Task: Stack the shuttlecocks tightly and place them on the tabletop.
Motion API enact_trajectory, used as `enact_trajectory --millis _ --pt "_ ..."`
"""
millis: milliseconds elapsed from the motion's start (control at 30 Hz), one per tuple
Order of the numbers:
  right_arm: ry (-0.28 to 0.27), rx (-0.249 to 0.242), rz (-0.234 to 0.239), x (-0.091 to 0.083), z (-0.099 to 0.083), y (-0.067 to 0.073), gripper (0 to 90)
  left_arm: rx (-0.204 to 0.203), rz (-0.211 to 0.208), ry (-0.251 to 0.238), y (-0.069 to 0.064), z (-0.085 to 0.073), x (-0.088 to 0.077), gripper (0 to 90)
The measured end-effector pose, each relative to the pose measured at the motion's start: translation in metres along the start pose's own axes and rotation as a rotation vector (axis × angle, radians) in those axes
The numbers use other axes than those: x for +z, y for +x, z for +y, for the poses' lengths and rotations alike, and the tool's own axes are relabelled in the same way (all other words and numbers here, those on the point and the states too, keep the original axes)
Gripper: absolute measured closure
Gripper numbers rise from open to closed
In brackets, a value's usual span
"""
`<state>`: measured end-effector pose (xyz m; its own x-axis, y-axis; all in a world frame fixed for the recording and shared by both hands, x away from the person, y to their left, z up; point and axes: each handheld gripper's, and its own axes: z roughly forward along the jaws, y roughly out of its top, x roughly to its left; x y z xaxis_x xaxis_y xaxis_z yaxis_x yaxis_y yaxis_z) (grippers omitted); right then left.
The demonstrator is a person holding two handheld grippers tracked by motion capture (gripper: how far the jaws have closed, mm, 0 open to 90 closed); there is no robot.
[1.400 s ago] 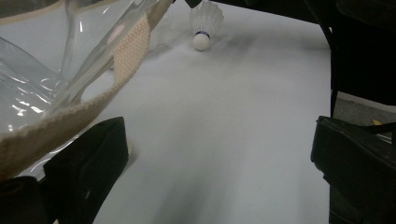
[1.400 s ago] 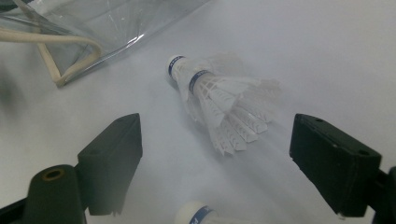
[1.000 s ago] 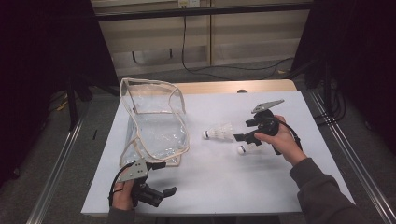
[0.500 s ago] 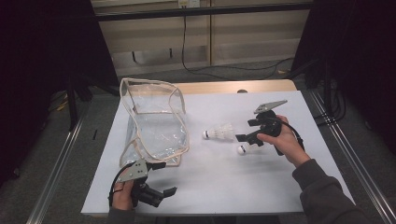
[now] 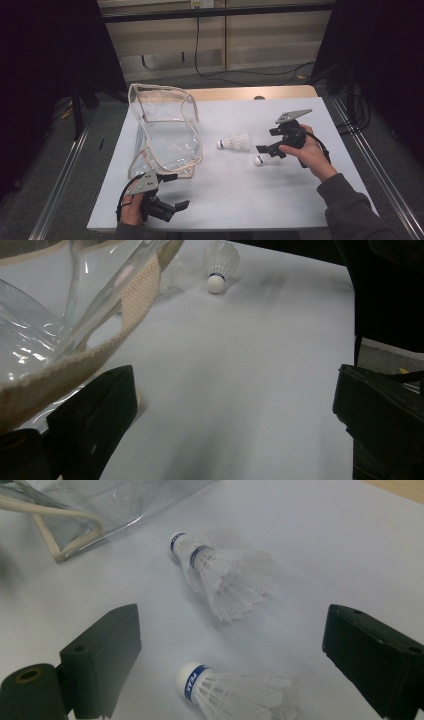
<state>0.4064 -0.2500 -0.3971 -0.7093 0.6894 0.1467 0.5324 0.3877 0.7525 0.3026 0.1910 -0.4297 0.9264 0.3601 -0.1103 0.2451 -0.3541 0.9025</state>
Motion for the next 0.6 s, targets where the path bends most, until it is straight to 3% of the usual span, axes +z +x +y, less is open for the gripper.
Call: enact_trajectory --millis 600 --pt "-0.006 0.018 -0.027 -0.007 -0.012 -0.007 8.0 0.000 -0.001 -0.002 0.000 0.000 -0.001 4.1"
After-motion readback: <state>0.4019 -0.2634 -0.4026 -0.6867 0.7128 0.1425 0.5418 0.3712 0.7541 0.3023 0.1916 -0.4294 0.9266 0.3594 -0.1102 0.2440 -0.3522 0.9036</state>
